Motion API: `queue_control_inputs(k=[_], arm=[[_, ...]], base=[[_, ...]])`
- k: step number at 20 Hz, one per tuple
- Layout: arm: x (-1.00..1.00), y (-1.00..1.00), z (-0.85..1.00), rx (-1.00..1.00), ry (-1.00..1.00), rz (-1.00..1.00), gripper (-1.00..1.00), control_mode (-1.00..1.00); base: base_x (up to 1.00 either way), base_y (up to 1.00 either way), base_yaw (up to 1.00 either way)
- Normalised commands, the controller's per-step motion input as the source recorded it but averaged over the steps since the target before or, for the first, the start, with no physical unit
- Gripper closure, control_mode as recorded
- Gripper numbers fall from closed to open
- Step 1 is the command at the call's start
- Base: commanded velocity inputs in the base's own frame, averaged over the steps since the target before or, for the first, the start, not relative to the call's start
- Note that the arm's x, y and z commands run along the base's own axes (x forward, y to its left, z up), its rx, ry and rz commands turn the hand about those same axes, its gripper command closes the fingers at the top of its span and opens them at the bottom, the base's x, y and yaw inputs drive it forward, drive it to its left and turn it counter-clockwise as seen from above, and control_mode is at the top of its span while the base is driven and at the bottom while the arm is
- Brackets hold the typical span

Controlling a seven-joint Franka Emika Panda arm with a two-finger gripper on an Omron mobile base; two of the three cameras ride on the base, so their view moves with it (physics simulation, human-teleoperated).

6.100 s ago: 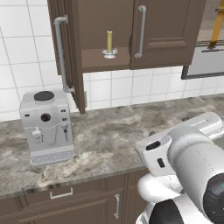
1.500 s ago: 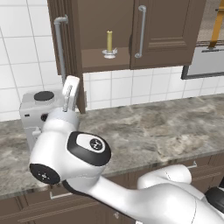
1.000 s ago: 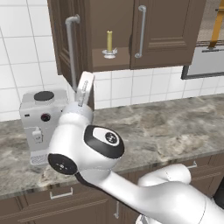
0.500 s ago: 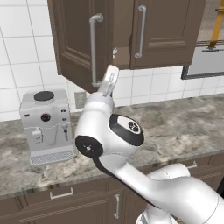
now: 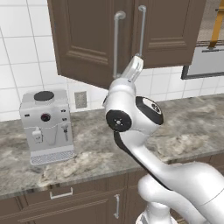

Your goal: Pick the candle and jar from the dining table and place them in the open cabinet. Close the cabinet after placing the objects.

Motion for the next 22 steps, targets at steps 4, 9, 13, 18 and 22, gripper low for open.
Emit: queue_control_inputs(k=[4,9,13,18,22], arm=[[0.70,-0.43,0.03,0.13,0.00,0.00,-1.00,-1.00],[0.74,-0.33,0.00,0.13,0.00,0.01,-1.00,-1.00],[0.67,-0.22,0.02,0.11,0.00,0.02,-1.00,-1.00],[0.50,-0.11,0.08,0.08,0.00,0.02,-1.00,-1.00],[0.48,-0.14,0.08,0.07,0.00,0.02,-1.00,-1.00]], base=[[0.00,0.00,0.00],[0.00,0.00,0.00],[0.00,0.00,0.00],[0.00,0.00,0.00],[0.00,0.00,0.00]])
